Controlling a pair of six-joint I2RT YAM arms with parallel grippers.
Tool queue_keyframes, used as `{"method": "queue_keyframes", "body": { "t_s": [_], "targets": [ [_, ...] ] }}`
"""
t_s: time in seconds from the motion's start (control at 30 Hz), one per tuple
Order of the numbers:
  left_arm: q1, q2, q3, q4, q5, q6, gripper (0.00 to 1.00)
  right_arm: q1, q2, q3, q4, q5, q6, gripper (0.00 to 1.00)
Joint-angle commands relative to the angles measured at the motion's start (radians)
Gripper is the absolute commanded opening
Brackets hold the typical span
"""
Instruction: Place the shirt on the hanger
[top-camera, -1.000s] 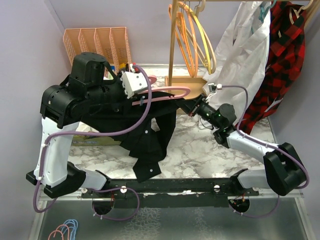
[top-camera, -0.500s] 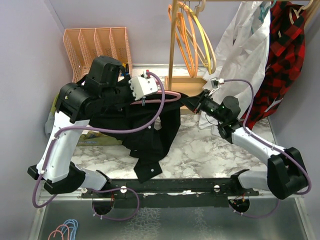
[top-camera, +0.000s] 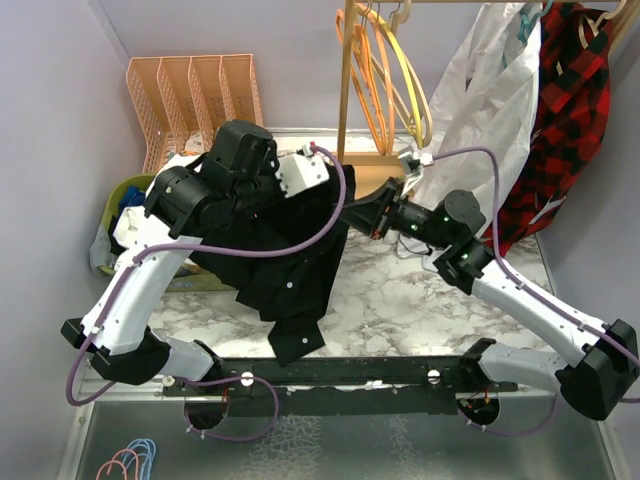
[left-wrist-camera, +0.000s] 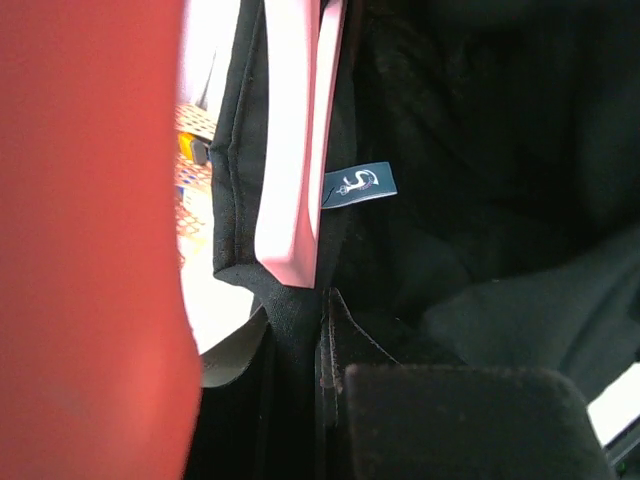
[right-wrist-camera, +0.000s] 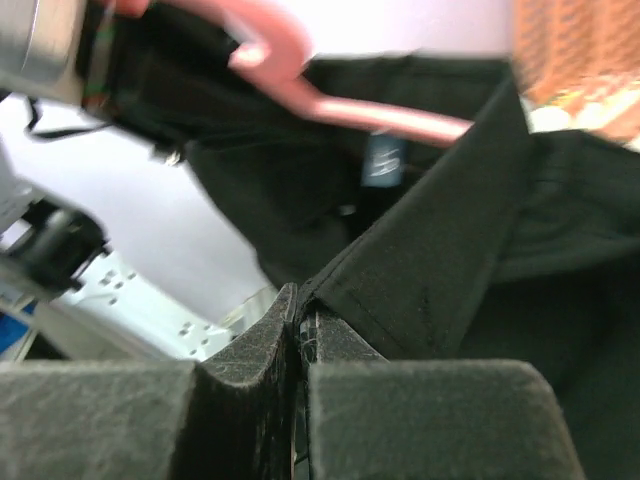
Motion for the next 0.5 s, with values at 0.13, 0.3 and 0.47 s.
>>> {"method": "queue_keyframes", "body": {
  "t_s": [0.13, 0.3, 0.47],
  "targets": [
    [0.0, -0.006, 0.156, 0.167, 0.046, -0.133, 0.0, 0.214, 0.112, -0.064, 0.101, 0.061, -0.039, 0.01],
    [0.008, -0.041, 0.234, 0.123, 0.137, -0.137, 0.0, 0.215, 0.066, -0.148, 0.103, 0.098, -0.091, 0.09],
    [0.018, -0.075, 0.204, 0.015, 0.335, -0.065, 0.0, 0.224, -0.086, -0.204, 0.085, 0.054, -0.253, 1.0]
  ]
}}
